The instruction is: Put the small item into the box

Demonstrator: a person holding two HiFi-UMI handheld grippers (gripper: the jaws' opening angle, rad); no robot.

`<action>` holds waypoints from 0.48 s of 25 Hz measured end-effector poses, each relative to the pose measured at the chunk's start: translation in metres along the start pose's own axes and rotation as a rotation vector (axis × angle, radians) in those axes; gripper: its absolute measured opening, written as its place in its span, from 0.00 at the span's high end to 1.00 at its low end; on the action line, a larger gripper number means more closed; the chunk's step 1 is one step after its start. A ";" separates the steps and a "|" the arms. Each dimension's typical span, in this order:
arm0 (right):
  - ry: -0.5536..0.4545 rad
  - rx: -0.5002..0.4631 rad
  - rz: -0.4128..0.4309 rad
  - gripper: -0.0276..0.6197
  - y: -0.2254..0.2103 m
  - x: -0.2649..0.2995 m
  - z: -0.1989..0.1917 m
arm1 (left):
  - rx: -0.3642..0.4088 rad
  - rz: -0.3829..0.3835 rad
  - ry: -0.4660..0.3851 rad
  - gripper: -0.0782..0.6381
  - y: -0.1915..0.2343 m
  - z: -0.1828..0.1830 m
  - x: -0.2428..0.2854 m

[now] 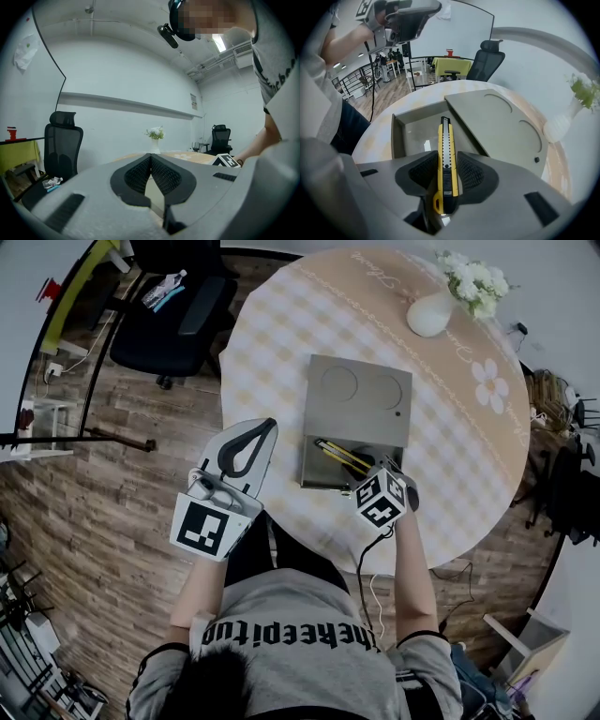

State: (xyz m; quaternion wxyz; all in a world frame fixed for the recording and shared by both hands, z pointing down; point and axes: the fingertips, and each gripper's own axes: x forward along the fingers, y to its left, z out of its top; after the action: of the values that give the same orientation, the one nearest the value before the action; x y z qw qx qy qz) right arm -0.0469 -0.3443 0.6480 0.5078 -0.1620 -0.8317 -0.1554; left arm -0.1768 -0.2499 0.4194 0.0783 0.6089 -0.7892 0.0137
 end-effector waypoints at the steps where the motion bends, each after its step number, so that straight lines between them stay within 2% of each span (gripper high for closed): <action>1: -0.005 0.008 -0.004 0.75 0.000 -0.002 0.001 | 0.001 0.000 -0.001 0.87 0.001 0.001 -0.002; 4: -0.032 0.043 -0.029 0.75 -0.002 -0.009 0.004 | 0.007 -0.009 -0.006 0.87 0.001 0.003 -0.007; 8: -0.118 0.139 -0.119 0.90 -0.009 -0.029 0.013 | 0.020 -0.044 -0.015 0.87 -0.003 0.009 -0.011; 12: -0.214 0.289 -0.190 0.95 -0.005 -0.048 0.018 | 0.043 -0.106 -0.031 0.87 -0.007 0.017 -0.013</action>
State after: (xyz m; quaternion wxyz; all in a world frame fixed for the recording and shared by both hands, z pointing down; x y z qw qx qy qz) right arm -0.0423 -0.3467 0.5970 0.4176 -0.0239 -0.9061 -0.0635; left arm -0.1688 -0.2410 0.4003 0.0537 0.6515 -0.7566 0.0168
